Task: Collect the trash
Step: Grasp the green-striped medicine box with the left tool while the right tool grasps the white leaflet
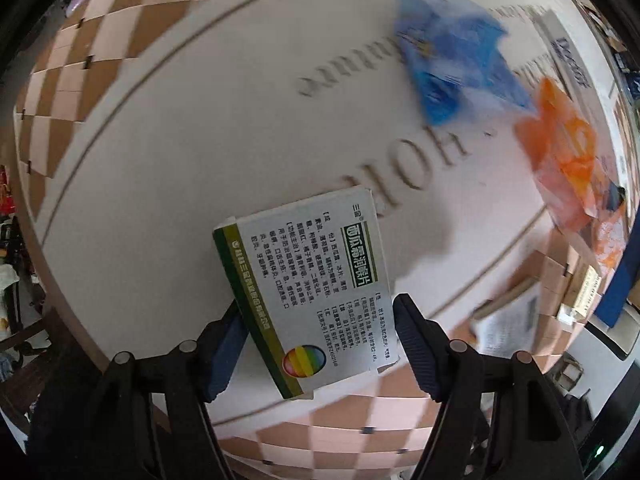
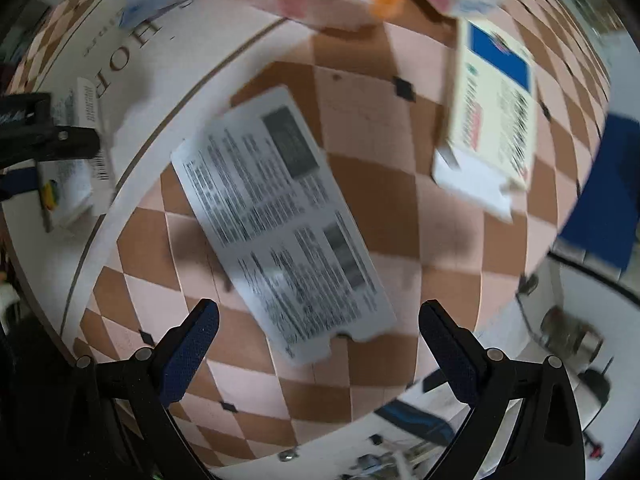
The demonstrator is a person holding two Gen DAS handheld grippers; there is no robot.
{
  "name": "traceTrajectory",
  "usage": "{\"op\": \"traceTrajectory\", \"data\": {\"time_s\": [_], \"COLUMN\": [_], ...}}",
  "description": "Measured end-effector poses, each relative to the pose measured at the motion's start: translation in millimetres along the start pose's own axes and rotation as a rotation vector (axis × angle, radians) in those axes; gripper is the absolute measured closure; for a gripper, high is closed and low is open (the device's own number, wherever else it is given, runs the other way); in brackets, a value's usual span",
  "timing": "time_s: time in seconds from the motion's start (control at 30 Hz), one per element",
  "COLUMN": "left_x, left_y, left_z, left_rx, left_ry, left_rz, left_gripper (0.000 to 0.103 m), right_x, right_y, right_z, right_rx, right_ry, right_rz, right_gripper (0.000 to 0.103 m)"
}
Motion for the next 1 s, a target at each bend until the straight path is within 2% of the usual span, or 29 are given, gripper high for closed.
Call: {"op": "traceTrajectory", "data": {"time_s": [0.13, 0.17, 0.23, 0.43, 0.5, 0.57, 0.77, 1.0], "left_x": [14.0, 12.4, 13.7, -4.4, -4.0, -3.9, 0.9, 31.3], "left_y": [3.0, 3.1, 5.0, 2.3, 3.9, 5.4, 12.1, -1.1], "left_z": [-0.1, 0.1, -0.5, -6.8, -12.2, -19.9, -52.8, -103.9], "left_rx": [-0.013, -0.013, -0.017, -0.064, -0.089, -0.118, -0.223, -0.346], "left_ry": [0.004, 0.003, 0.000, 0.024, 0.034, 0.047, 0.080, 0.039], "left_rz": [0.005, 0.007, 0.019, 0.088, 0.129, 0.175, 0.352, 0.548], "left_gripper": [0.034, 0.034, 0.034, 0.034, 0.034, 0.035, 0.035, 0.035], "right_x": [5.2, 5.7, 8.3, 13.1, 17.5, 40.8, 59.5, 103.1], "right_y": [11.9, 14.3, 20.1, 29.7, 29.4, 29.3, 19.6, -14.0], "right_z": [8.4, 11.2, 15.7, 13.8, 11.6, -1.8, -35.7, -76.8], "right_rx": [0.016, 0.022, 0.034, 0.049, 0.031, 0.005, -0.101, -0.225], "right_ry": [0.008, 0.007, 0.003, -0.004, -0.009, 0.013, 0.087, 0.223], "right_rz": [-0.064, -0.076, -0.098, -0.100, -0.058, 0.001, 0.192, 0.471], "right_gripper": [0.002, 0.006, 0.019, 0.022, 0.022, 0.022, 0.022, 0.023]}}
Point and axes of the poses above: each gripper's, at about its wrist camera, not at the fingertips, and z roughly the way its jaws point, x to its left, y to its top, the point moved 10 cm from there along z, roughly the way its jaws point, and after that the axes turned 5 degrees about z, right-handed, at the moved point
